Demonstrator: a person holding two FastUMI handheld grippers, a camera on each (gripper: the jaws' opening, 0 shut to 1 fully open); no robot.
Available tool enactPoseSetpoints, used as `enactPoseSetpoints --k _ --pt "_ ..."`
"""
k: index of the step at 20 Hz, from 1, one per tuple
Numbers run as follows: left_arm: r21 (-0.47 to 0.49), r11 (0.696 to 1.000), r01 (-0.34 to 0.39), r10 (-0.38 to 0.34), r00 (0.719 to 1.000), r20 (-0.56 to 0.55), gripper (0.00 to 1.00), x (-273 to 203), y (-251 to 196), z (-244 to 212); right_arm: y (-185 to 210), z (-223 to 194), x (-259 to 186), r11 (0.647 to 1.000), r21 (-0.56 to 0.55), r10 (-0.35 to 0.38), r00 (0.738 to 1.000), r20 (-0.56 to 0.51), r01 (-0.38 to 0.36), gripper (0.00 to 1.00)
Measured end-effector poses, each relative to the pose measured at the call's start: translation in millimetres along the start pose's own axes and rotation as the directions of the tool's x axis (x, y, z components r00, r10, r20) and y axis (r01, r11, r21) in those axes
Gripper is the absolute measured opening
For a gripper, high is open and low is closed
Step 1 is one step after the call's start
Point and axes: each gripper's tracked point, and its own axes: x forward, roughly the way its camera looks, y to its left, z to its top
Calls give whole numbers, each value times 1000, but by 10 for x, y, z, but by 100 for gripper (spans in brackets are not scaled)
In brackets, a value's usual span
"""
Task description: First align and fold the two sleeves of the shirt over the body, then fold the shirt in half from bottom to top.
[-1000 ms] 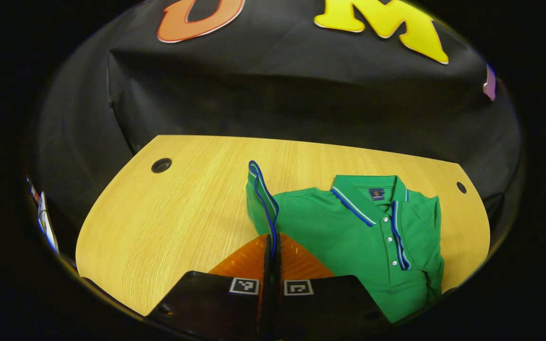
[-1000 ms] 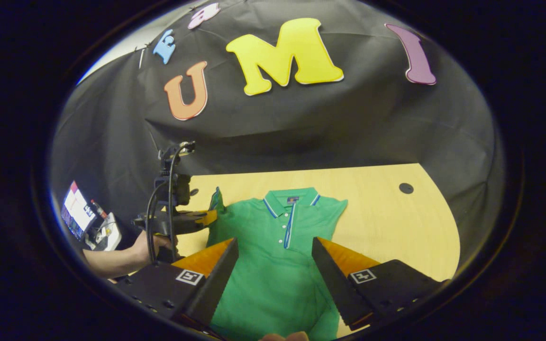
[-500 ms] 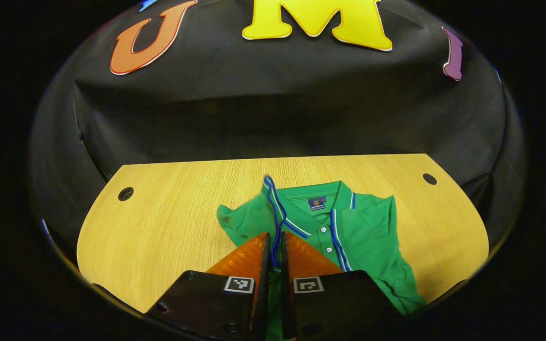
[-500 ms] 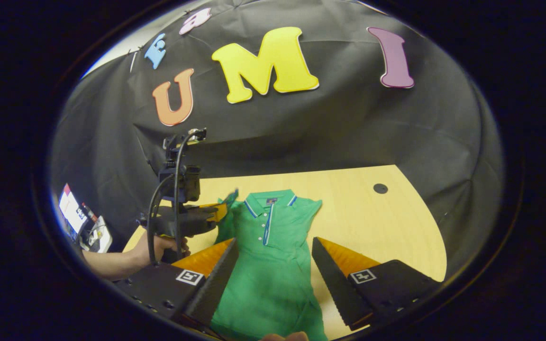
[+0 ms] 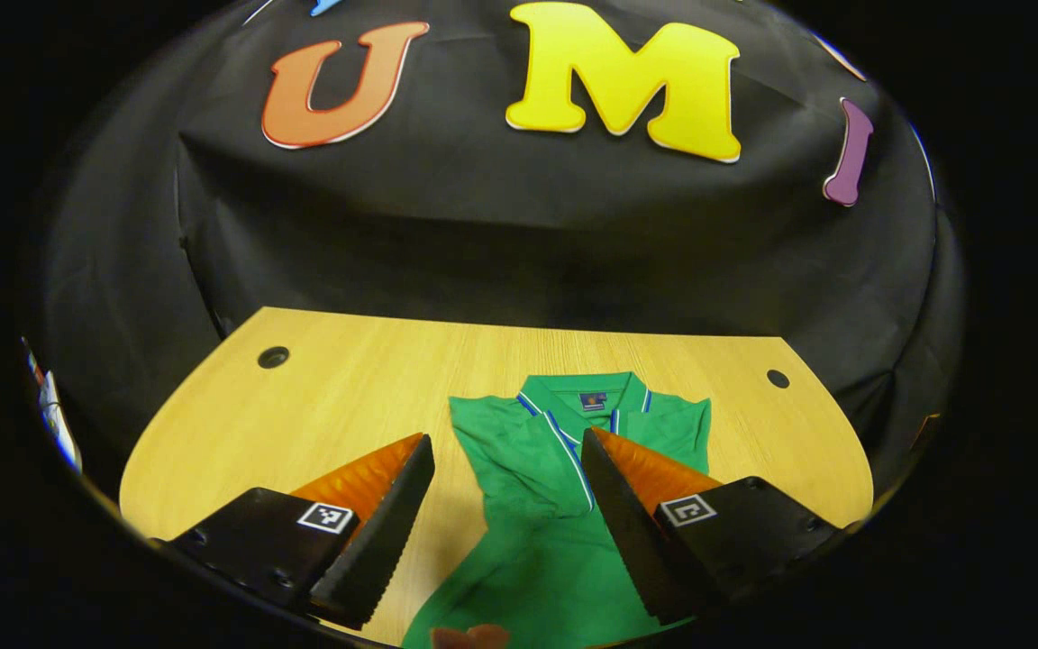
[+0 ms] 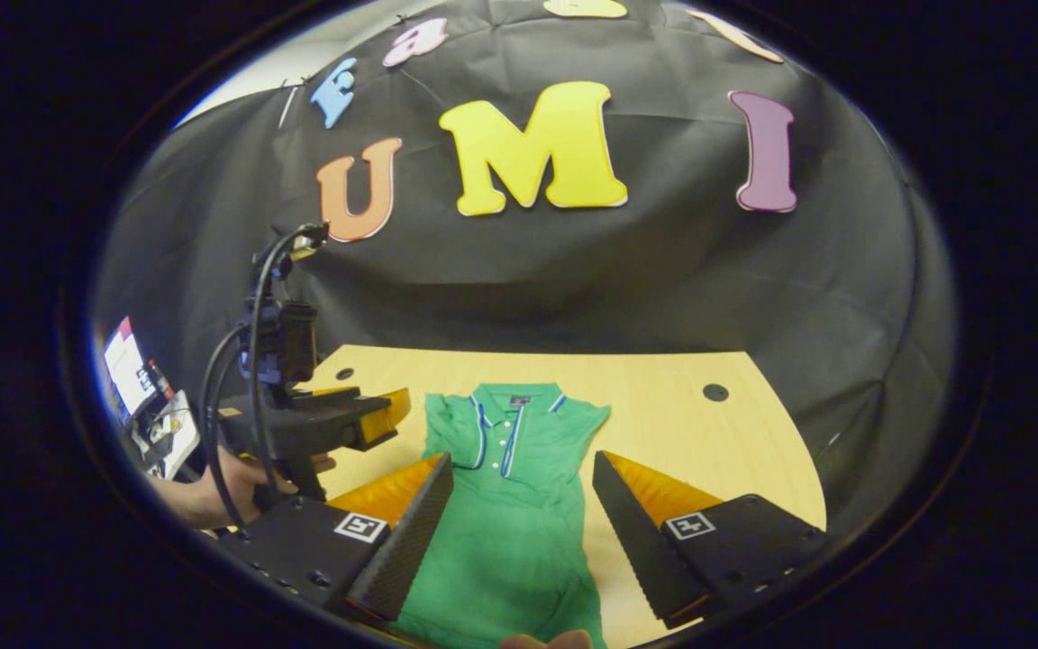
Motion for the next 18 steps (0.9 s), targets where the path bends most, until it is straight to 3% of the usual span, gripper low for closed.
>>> enactPoseSetpoints --k 7,11,13,18 --pt "32 999 18 -22 992 122 100 -1115 122 191 55 -118 -374 997 -77 -12 999 49 16 96" --pt "57 998 10 -18 991 130 100 -1578 295 -66 -140 -471 -634 991 -110 -78 997 8 78 96" --pt "64 998 14 -21 992 120 100 -1726 373 -278 -164 -654 -733 992 -105 -78 997 -13 76 97" --pt "41 998 45 -45 999 4 100 -1884 470 -999 -381 -1285 -855 989 -105 -113 987 -114 101 96"
